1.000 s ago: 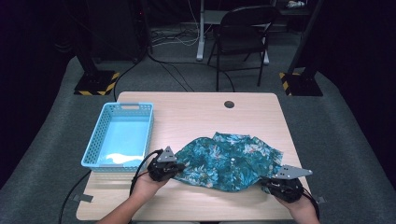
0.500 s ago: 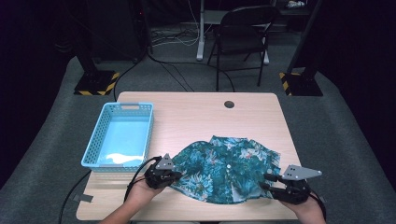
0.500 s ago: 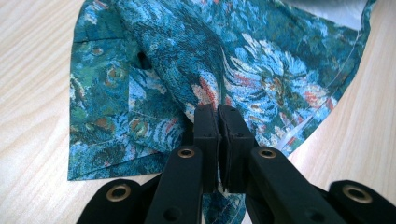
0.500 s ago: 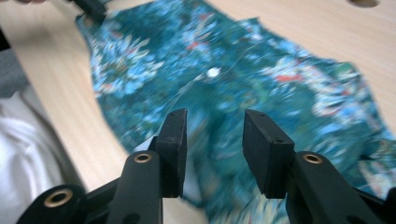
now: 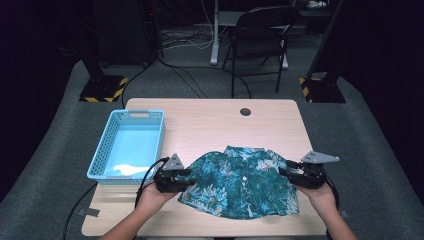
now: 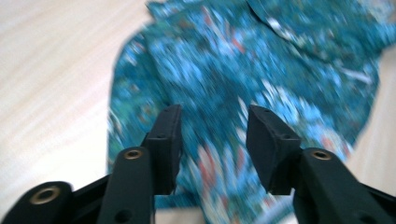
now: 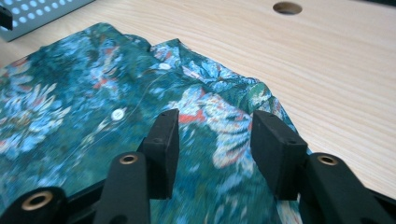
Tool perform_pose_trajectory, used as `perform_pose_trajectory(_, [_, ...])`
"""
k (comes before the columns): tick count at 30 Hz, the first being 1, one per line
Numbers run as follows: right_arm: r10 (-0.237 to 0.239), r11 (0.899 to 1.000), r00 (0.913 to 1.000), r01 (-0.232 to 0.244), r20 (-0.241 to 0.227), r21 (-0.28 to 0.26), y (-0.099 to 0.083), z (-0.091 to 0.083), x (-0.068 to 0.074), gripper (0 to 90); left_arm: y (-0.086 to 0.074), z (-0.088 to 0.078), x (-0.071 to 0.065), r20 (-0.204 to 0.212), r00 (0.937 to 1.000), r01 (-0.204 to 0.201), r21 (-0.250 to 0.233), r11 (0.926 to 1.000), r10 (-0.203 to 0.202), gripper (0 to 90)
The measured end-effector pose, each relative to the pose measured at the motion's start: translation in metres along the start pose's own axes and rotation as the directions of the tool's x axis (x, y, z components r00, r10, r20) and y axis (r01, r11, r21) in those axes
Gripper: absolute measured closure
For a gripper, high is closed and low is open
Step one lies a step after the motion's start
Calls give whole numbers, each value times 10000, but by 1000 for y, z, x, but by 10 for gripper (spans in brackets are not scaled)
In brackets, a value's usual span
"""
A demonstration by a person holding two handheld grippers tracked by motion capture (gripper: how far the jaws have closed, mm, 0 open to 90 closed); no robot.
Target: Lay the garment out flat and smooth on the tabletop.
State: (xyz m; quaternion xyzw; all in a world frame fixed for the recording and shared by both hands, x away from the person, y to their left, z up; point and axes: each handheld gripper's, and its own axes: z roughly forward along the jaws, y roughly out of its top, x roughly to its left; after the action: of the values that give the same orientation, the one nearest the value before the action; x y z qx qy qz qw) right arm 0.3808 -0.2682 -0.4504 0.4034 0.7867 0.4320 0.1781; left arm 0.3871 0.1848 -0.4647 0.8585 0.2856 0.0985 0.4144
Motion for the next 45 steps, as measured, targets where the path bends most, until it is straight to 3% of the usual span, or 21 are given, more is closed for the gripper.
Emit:
perform_pose_trajectory(4, [107, 9986, 9999, -101, -100, 523, 1, 23, -11, 480, 14, 20, 14, -292, 9992, 254, -61, 9997, -255, 473])
perform_pose_trajectory(7, [257, 9955, 9995, -271, 175, 904, -2, 37, -19, 439, 20, 37, 22, -414, 9983, 412, 25, 9991, -411, 434])
perform_pose_trajectory(13, [856, 9904, 9963, -851, -2, 1088, -8, 43, -33, 402, 31, 68, 31, -320, 9965, 773, 18, 9970, -772, 367])
perform_pose_trajectory(18, [1036, 9848, 9944, -999, -189, 1418, -11, 45, -35, 425, 37, 83, 36, -247, 9942, 1045, 19, 9945, -1044, 363])
perform_pose_trajectory(21, [1146, 9836, 9929, -1089, -321, 1440, -12, 44, -36, 496, 38, 88, 38, -7, 9948, 1022, 53, 9948, -1021, 437])
perform_pose_trajectory(26, [1057, 9841, 9934, -981, -442, 1478, -13, 42, -36, 616, 39, 90, 37, 115, 9965, 823, -12, 9966, -823, 650])
perform_pose_trajectory(28, [1052, 9837, 9938, -989, -350, 1501, -13, 43, -37, 594, 39, 89, 37, 166, 9967, 793, -33, 9968, -792, 686])
perform_pose_trajectory(31, [1341, 9802, 9910, -1327, 6, 1468, -13, 45, -42, 459, 40, 88, 36, 121, 9974, 709, -10, 9975, -709, 749])
perform_pose_trajectory(36, [1713, 9681, 9852, -1661, -115, 1876, -19, 53, -49, 467, 38, 89, 35, -37, 9986, 526, 88, 9986, -526, 819])
perform_pose_trajectory(45, [1009, 9784, 9942, -926, -362, 1846, -19, 56, -40, 829, 37, 89, 35, -176, 9987, 477, 70, 9988, -475, 872])
